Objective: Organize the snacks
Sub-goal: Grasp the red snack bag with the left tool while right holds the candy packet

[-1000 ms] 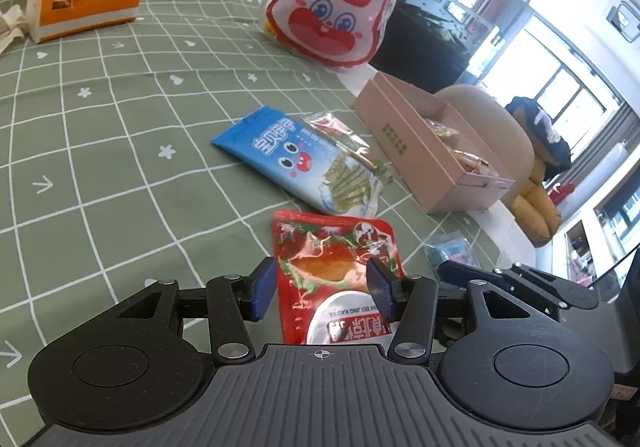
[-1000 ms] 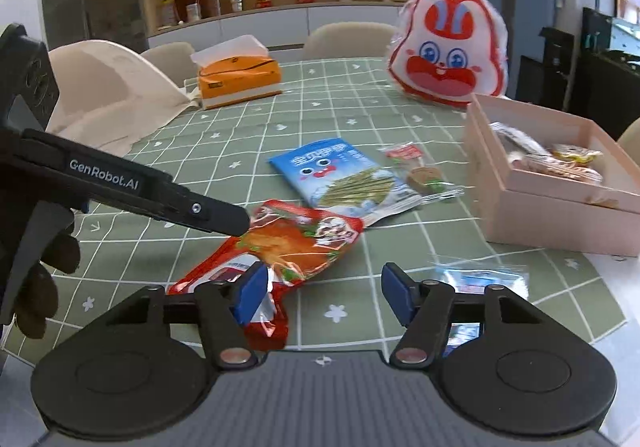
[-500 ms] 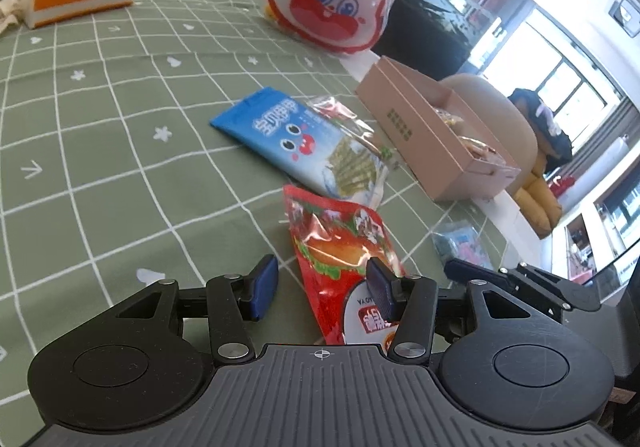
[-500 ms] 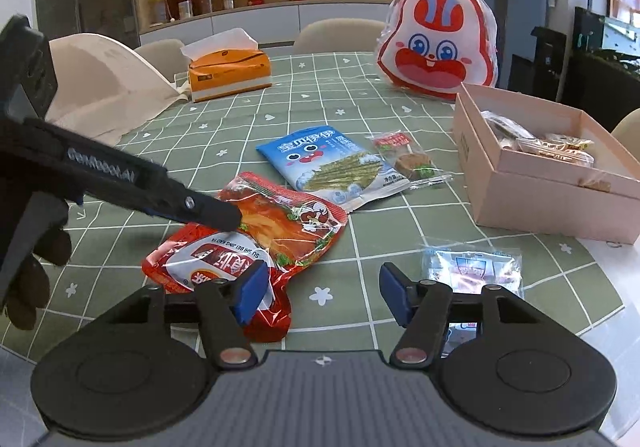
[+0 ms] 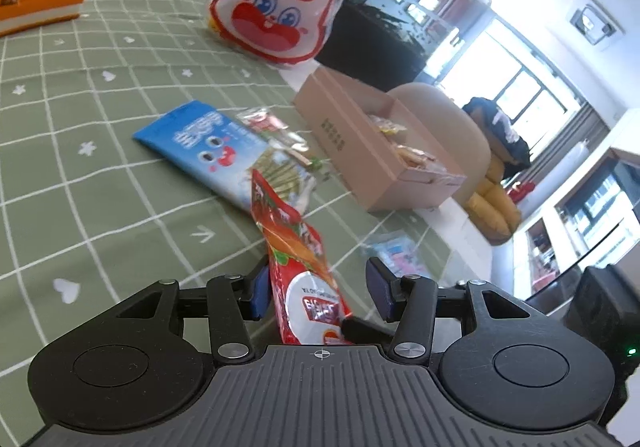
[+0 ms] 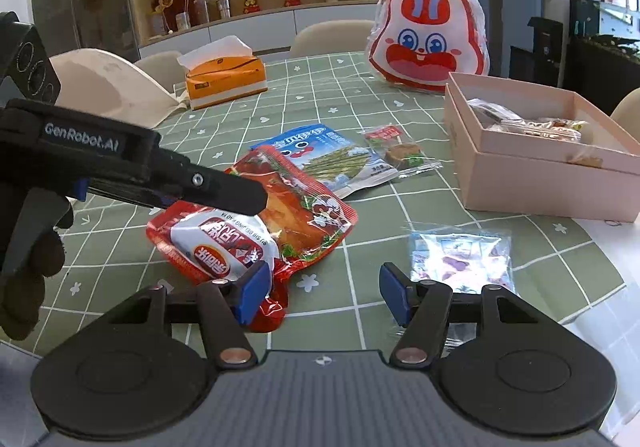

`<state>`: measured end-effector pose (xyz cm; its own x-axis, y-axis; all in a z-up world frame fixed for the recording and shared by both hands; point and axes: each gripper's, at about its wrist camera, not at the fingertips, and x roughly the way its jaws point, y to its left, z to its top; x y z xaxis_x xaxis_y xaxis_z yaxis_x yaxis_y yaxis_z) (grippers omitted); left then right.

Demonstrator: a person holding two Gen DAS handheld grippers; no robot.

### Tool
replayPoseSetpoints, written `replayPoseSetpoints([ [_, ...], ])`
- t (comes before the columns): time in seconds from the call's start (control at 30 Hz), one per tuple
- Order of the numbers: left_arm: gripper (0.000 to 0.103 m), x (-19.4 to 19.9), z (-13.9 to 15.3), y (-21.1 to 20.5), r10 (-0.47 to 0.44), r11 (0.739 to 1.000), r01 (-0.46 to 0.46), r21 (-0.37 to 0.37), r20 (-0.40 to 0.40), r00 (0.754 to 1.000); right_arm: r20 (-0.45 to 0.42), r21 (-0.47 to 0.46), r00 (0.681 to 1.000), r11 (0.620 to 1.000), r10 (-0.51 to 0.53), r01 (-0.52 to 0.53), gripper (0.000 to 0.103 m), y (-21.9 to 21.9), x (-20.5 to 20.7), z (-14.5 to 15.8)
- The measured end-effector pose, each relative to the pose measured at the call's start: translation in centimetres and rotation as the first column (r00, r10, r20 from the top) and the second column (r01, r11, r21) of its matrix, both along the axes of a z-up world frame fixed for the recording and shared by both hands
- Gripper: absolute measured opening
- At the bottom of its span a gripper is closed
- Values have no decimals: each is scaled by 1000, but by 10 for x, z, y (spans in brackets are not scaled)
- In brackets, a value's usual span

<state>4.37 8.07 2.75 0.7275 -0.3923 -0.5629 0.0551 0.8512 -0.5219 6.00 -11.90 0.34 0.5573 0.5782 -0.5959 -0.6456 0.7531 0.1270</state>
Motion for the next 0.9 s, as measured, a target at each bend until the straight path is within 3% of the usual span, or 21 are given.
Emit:
replayPoseSetpoints([
  [0.27, 54, 12, 18, -42, -50, 991, 47, 125, 17, 999, 10, 26, 1000, 1000, 9, -10, 61, -17, -2, 1],
  [0.47, 54, 24, 5, -66, -94, 985, 97, 143, -27, 995, -15, 68, 1000, 998, -13, 14, 61, -39, 2, 0],
  [0.63, 52, 31, -10, -71, -77, 981, 88, 173, -73, 994, -56, 92, 998, 995, -18, 23, 60, -46, 9, -3],
  [0.73, 45, 33, -13, -68, -65, 982, 76, 171, -73, 995, -52, 90, 999, 996, -13, 17, 60, -45, 8, -3],
  [0.9, 43, 33, -19, -55, -65, 993, 74, 94, -89, 994, -52, 84, 999, 996, -9, 14, 60, -43, 8, -4],
])
